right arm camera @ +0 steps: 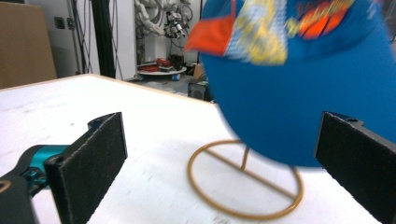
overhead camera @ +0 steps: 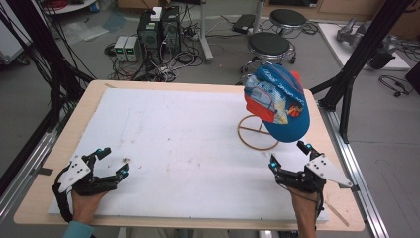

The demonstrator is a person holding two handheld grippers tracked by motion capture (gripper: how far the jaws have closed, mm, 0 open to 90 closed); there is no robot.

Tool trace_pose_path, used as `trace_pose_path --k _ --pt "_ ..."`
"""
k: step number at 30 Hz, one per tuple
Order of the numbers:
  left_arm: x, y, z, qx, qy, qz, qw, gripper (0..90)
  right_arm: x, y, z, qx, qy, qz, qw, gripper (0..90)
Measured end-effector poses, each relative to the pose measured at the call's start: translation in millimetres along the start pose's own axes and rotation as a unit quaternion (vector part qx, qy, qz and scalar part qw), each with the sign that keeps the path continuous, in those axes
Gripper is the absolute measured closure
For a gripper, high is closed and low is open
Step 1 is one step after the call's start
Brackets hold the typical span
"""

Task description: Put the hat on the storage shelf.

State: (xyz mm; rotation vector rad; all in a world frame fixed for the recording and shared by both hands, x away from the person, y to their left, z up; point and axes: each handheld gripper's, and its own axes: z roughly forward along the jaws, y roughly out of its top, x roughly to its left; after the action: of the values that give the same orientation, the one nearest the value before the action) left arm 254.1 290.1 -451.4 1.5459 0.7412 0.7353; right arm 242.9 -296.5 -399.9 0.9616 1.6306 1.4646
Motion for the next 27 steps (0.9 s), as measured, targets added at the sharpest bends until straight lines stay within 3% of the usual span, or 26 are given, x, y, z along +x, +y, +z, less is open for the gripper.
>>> trace_pose_path --k 5,11,21,27 --pt "-0.5 0.0 0.0 0.0 0.001 0.002 1.0 14.5 8.6 -22.8 -2.0 0.007 0.006 0.005 0.9999 1.6" --pt "-0.6 -0.1 -0.6 -0.001 0.002 0.004 1.0 14.3 17.5 -42.2 -1.4 0.006 0.002 -0.004 1.0 1.6" --pt "-1.0 -0.3 -0.9 -0.004 0.005 0.005 1.0 14.2 19.3 -51.3 5.6 0.003 0.002 -0.006 1.0 1.6" --pt "-1.5 -0.5 -1.2 -0.006 0.007 0.003 1.0 14.2 16.7 -52.9 2.8 -0.013 0.001 0.009 0.9999 1.6"
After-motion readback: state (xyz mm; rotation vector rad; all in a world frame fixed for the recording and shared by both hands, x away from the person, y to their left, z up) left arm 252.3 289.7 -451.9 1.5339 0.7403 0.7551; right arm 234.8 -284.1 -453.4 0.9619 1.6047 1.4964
